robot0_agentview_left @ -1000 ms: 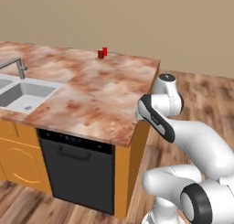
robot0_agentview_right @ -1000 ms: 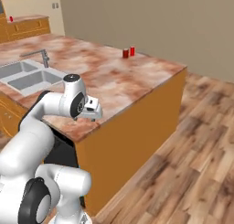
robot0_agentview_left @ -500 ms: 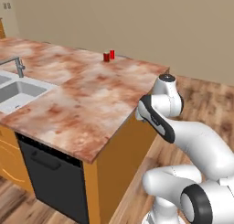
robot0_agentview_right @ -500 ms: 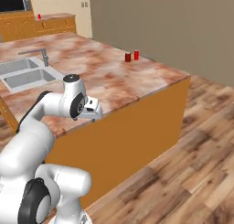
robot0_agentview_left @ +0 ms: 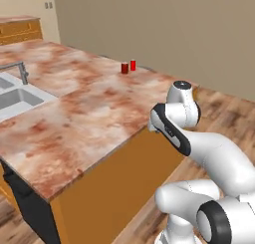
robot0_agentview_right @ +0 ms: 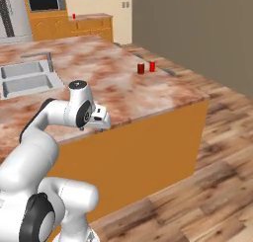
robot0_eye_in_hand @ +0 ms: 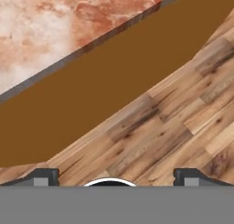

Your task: Four empty soda cans are scattered around the kitchen. Gather all the cans and cluster them next to the stove for recycling.

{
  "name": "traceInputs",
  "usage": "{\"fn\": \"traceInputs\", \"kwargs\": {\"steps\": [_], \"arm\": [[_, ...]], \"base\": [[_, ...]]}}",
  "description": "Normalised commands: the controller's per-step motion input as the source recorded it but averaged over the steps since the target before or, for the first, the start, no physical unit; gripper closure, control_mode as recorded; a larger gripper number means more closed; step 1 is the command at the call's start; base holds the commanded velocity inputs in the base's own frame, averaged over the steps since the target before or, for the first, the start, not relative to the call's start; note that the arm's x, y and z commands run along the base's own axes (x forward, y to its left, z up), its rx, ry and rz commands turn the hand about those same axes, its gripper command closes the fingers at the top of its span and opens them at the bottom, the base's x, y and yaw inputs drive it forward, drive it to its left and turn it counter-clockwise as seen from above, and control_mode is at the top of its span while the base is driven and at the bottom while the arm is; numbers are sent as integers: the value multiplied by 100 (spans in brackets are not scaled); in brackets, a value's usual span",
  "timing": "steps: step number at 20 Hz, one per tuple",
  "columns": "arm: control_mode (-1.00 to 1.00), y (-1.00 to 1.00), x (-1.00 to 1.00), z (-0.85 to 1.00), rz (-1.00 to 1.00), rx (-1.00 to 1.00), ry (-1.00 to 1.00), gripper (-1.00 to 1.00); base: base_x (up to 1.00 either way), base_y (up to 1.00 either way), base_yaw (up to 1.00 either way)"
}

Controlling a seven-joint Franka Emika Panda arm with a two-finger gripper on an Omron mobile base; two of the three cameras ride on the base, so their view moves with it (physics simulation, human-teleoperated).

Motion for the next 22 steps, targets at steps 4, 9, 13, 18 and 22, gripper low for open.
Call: {"fn": "traceInputs", "kwargs": {"steps": [4,9,13,18,22], "arm": [[100,0,0,0,0,0,0,-100],[100,0,0,0,0,0,0,-100],[100,0,0,0,0,0,0,-100],[100,0,0,0,0,0,0,-100],[100,0,0,0,0,0,0,-100]], "base": [[31,-100,34],[20,-100,34],[8,-100,39],[4,-100,44],[0,-100,45]]}}
